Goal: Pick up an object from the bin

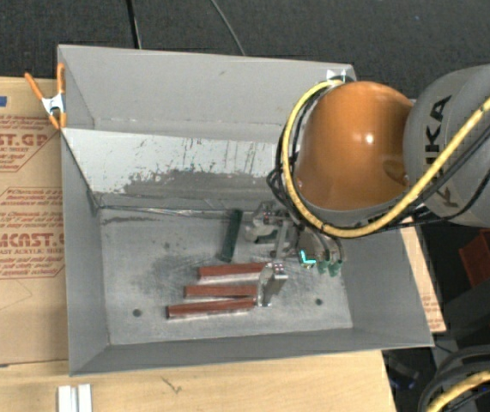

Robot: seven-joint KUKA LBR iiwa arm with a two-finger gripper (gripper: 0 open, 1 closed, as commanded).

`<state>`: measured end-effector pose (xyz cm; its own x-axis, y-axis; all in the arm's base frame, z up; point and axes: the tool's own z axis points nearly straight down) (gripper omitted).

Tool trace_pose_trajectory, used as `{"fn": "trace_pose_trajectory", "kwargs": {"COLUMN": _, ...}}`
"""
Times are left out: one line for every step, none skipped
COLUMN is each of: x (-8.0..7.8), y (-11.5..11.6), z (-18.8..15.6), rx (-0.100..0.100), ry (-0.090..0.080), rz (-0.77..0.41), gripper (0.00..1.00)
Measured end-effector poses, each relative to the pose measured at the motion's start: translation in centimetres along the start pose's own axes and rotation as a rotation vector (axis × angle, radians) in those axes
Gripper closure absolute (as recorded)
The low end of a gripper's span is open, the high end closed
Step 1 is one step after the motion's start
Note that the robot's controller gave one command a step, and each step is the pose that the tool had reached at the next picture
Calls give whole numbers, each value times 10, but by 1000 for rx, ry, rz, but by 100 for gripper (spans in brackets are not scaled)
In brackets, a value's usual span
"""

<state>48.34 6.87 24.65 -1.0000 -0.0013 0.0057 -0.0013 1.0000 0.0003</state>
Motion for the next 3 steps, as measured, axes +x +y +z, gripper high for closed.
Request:
{"fn": "trace_pose_trajectory", "kwargs": {"x": -1, "y": 0, "z": -3, "rx": -1, "ry": -7, "rz": 1, "gripper": 0}}
{"fn": "trace_pose_trajectory", "kwargs": {"x": -5, "y": -6, "z": 28, "rx": -2, "ry": -18, "rz": -9, "gripper": 0}}
{"fn": "trace_pose_trajectory", "kwargs": {"x": -14, "y": -29, "z": 105, "rx": 0, "ry": -11, "rz": -60, "gripper": 0}}
